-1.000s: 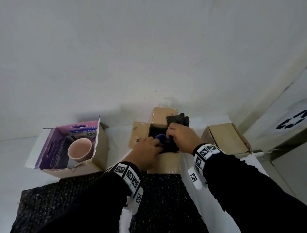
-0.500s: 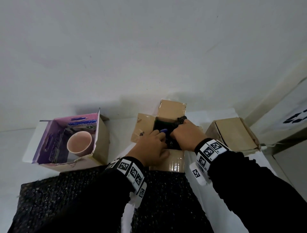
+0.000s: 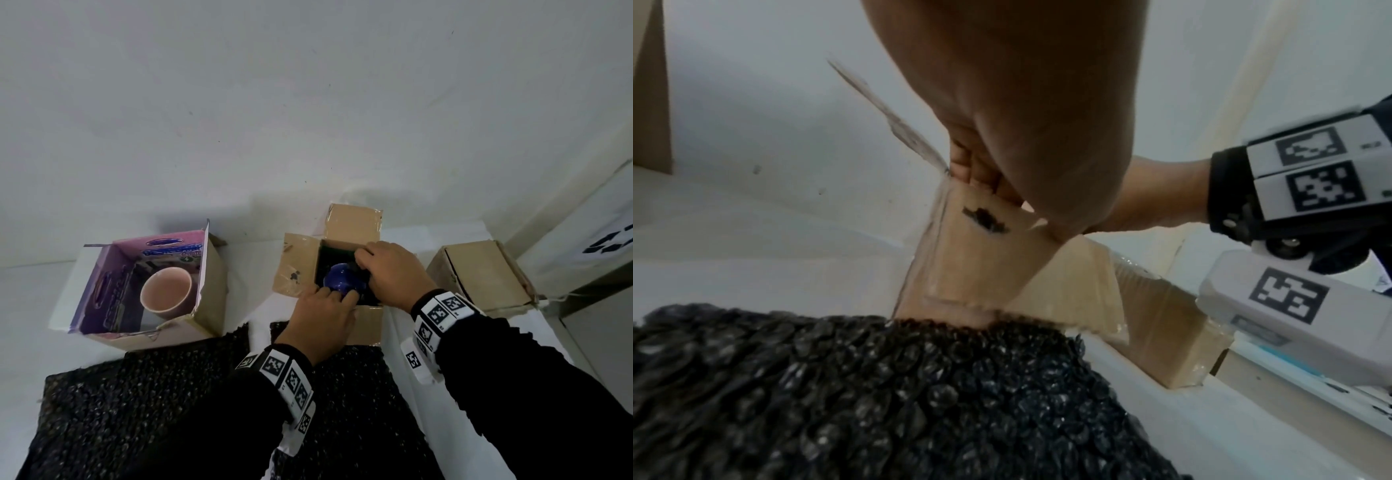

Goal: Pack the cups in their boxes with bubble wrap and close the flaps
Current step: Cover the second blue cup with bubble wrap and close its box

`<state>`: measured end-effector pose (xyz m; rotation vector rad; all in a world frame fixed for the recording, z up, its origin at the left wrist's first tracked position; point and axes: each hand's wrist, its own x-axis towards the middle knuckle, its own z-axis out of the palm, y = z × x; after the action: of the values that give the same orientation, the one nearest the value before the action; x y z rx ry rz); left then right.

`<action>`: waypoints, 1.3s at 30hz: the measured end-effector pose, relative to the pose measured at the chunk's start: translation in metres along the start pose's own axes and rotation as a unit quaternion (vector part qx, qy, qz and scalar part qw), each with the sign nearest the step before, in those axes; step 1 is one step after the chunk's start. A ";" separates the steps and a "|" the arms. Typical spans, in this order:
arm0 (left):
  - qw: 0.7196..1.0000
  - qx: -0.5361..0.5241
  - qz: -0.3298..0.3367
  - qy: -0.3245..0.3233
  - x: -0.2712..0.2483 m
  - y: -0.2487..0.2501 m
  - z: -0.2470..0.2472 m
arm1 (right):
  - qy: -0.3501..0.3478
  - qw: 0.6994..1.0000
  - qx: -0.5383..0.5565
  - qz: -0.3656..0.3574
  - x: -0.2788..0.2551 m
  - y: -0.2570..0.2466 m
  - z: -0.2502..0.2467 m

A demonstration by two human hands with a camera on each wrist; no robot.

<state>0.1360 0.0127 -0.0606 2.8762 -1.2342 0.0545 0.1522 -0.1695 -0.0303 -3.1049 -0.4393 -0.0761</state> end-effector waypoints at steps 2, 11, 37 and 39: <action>1.000 0.003 0.000 -0.011 -0.002 0.000 0.005 | 0.002 0.999 -0.039 -0.010 -0.001 -0.002 0.003; 0.996 0.059 -0.046 -0.055 0.008 -0.008 -0.003 | -0.083 0.992 -0.099 0.014 -0.003 0.004 0.003; 0.999 -0.011 -0.003 -0.051 0.008 -0.002 0.000 | 0.022 0.998 -0.018 -0.048 -0.034 0.027 0.034; 0.998 -0.013 0.006 -0.063 0.009 -0.006 0.001 | 0.017 0.999 -0.015 -0.044 -0.032 0.027 0.034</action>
<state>0.1465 0.0097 -0.0613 2.8905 -1.2608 -0.1448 0.1301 -0.2037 -0.0661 -3.1081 -0.5795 -0.1366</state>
